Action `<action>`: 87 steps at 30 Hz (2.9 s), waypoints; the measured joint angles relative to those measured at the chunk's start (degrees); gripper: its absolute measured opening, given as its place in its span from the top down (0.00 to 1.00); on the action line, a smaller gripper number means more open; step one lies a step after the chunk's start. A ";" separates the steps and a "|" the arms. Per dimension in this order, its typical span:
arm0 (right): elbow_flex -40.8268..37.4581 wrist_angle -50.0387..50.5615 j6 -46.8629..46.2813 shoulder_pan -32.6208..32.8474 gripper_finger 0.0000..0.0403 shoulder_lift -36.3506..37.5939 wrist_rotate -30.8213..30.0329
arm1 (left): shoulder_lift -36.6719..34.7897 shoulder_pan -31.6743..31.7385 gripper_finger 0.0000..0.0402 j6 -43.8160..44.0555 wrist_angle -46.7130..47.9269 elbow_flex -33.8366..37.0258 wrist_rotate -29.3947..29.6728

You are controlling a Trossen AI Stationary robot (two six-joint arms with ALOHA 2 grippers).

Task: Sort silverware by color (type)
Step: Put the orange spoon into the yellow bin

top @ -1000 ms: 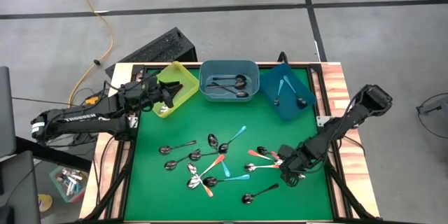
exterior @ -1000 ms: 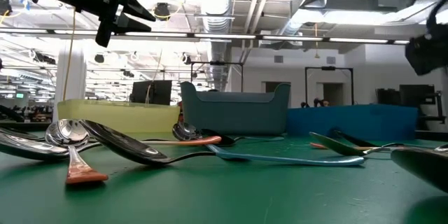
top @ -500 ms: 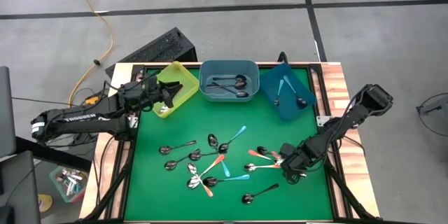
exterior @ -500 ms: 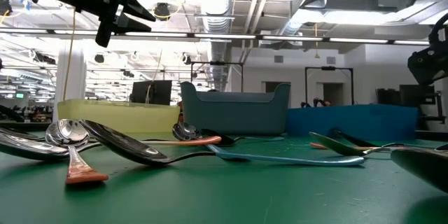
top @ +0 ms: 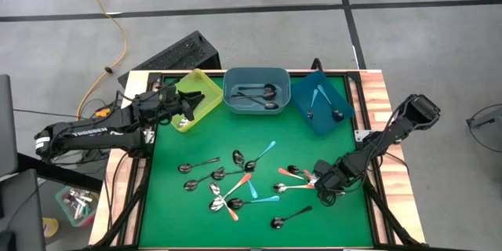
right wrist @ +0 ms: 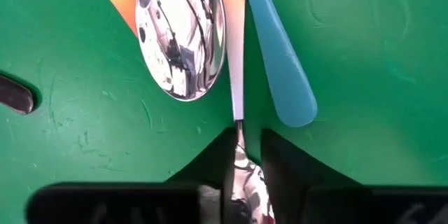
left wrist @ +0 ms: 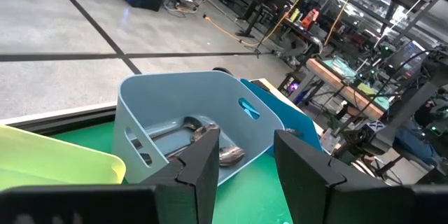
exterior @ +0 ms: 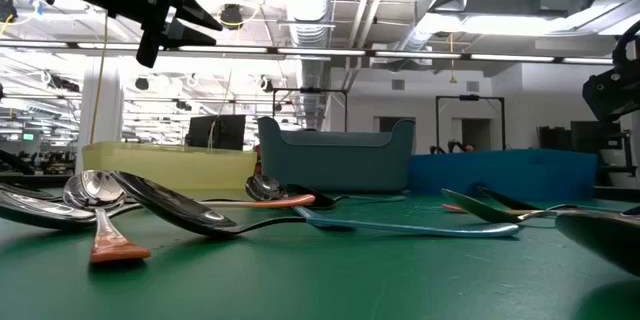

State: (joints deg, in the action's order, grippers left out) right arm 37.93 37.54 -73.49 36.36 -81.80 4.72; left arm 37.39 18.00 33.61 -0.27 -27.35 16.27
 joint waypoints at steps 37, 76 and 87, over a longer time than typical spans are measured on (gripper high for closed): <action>18.38 3.96 22.27 -16.83 1.00 0.07 -3.45 | 0.00 -0.02 0.70 -0.85 -0.03 0.00 -2.51; 32.15 -11.46 66.43 -39.68 0.59 -17.38 -4.38 | 0.16 0.00 0.70 0.04 1.00 0.04 -1.89; 49.80 1.85 83.13 -40.49 0.47 -33.96 -3.86 | 0.07 0.04 0.70 0.24 1.52 0.02 -1.92</action>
State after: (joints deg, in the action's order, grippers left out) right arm 87.74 39.38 9.64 -4.13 -115.76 0.86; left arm 37.45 18.04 33.85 1.26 -27.33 14.35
